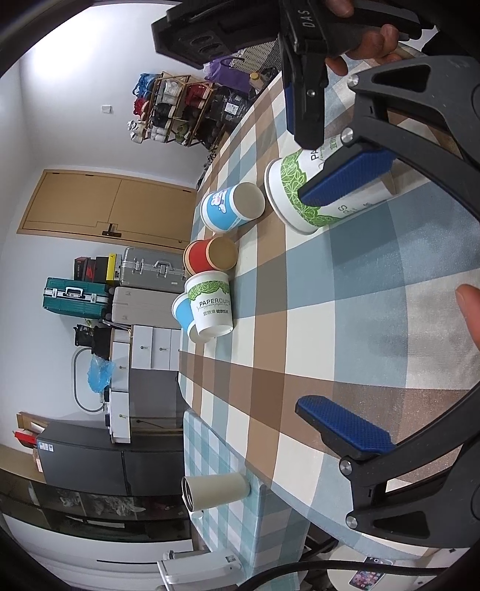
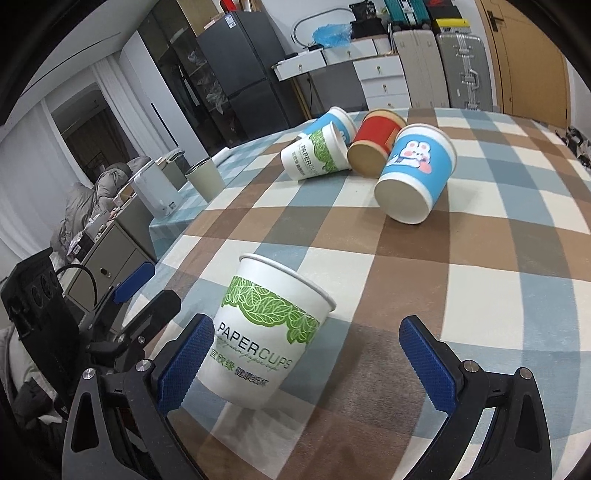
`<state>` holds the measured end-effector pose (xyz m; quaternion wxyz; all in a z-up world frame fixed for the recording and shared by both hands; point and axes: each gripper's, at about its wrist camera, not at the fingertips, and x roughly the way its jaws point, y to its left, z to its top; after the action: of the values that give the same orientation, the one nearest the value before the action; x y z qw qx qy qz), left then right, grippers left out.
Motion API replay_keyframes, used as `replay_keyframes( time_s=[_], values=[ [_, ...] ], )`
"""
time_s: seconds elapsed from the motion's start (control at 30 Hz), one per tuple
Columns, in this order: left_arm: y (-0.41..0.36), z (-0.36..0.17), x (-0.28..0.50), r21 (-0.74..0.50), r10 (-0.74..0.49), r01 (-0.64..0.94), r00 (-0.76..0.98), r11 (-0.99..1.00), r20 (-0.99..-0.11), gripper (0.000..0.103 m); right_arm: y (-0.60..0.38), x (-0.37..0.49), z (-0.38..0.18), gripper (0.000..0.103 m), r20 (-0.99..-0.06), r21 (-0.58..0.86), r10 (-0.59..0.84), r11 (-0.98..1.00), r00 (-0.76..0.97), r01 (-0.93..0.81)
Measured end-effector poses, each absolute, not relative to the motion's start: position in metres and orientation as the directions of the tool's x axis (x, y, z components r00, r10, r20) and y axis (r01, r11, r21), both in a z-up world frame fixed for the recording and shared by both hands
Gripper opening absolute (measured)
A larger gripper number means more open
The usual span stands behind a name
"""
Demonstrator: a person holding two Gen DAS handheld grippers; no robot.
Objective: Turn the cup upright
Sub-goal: 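Grasp the white leaf-print cup with the right gripper and lift it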
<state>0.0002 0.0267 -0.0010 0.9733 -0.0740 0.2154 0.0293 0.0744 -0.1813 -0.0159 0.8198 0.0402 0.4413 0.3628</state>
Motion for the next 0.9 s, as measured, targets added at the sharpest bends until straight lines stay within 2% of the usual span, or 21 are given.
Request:
replay_keyframes(
  time_s=[0.27,0.33,0.47,0.63,0.9],
  values=[
    [0.029,-0.002,0.001,-0.13,0.026,-0.089,0.905,0.987,-0.424,0.102,-0.168,0.093,-0.024,0.098,-0.71,0.491,0.667,0.7,0.228,-0.518],
    [0.027,-0.001,0.001,-0.131,0.026,-0.09,0.905,0.987,-0.424,0.102,-0.166,0.099,-0.028,0.092,-0.71,0.525,0.678,0.689,0.189,-0.5],
    [0.027,-0.002,0.001,-0.13,0.026,-0.089,0.905,0.987,-0.424,0.102,-0.165,0.105,-0.031,0.087,-0.708,0.56,0.69,0.677,0.149,-0.478],
    [0.027,-0.002,0.001,-0.129,0.026,-0.089,0.905,0.988,-0.424,0.102,-0.163,0.106,-0.031,0.074,-0.69,0.595,0.715,0.648,0.111,-0.475],
    [0.026,-0.002,0.0,-0.129,0.027,-0.09,0.905,0.988,-0.424,0.102,-0.162,0.102,-0.028,0.072,-0.684,0.591,0.72,0.642,0.117,-0.489]
  ],
)
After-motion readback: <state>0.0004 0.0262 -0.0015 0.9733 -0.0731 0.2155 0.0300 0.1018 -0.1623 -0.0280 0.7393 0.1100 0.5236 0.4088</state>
